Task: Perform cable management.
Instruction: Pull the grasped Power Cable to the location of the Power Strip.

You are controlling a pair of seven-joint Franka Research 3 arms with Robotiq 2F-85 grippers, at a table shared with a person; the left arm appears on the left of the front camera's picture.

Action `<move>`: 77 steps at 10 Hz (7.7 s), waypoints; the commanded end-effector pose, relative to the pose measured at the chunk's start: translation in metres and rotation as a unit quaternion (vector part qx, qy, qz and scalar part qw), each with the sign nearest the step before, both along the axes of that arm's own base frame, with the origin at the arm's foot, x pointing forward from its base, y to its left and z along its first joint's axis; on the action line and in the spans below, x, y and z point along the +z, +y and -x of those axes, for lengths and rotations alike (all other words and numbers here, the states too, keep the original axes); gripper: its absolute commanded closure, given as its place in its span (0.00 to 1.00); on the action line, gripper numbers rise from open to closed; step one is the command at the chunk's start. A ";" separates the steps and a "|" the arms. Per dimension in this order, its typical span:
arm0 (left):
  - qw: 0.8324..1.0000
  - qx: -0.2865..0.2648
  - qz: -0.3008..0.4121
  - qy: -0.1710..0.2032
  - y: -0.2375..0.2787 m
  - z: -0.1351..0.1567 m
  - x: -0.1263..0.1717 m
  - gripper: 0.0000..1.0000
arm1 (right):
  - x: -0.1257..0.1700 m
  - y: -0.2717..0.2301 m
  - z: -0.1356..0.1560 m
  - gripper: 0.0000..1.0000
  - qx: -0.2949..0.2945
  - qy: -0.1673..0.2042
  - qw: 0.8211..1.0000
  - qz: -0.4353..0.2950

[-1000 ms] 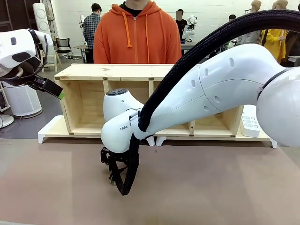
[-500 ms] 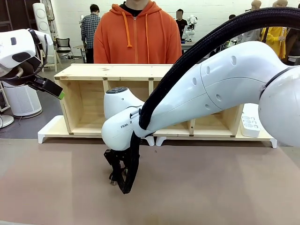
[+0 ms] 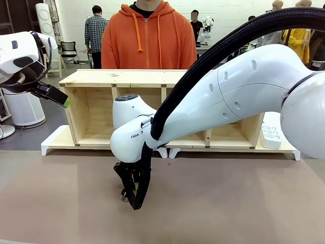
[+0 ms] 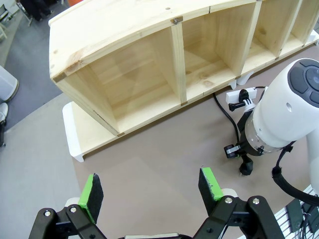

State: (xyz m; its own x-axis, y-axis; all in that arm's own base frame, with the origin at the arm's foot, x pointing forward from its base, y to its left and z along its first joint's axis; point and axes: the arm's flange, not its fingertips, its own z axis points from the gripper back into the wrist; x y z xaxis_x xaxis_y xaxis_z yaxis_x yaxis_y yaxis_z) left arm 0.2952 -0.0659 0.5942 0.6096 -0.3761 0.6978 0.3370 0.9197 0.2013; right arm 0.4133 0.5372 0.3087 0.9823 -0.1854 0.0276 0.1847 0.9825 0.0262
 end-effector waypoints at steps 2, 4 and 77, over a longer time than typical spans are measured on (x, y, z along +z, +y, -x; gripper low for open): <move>1.000 0.001 0.001 -0.003 0.000 -0.001 0.000 0.00 | 0.000 0.000 0.000 1.00 0.000 0.000 1.000 0.000; 1.000 0.001 0.001 -0.003 0.000 -0.001 0.000 0.00 | 0.000 0.000 0.000 1.00 0.000 0.000 1.000 0.000; 1.000 0.001 0.001 -0.003 0.000 -0.001 0.000 0.00 | 0.281 -0.556 -0.046 0.84 0.042 -0.446 0.888 0.103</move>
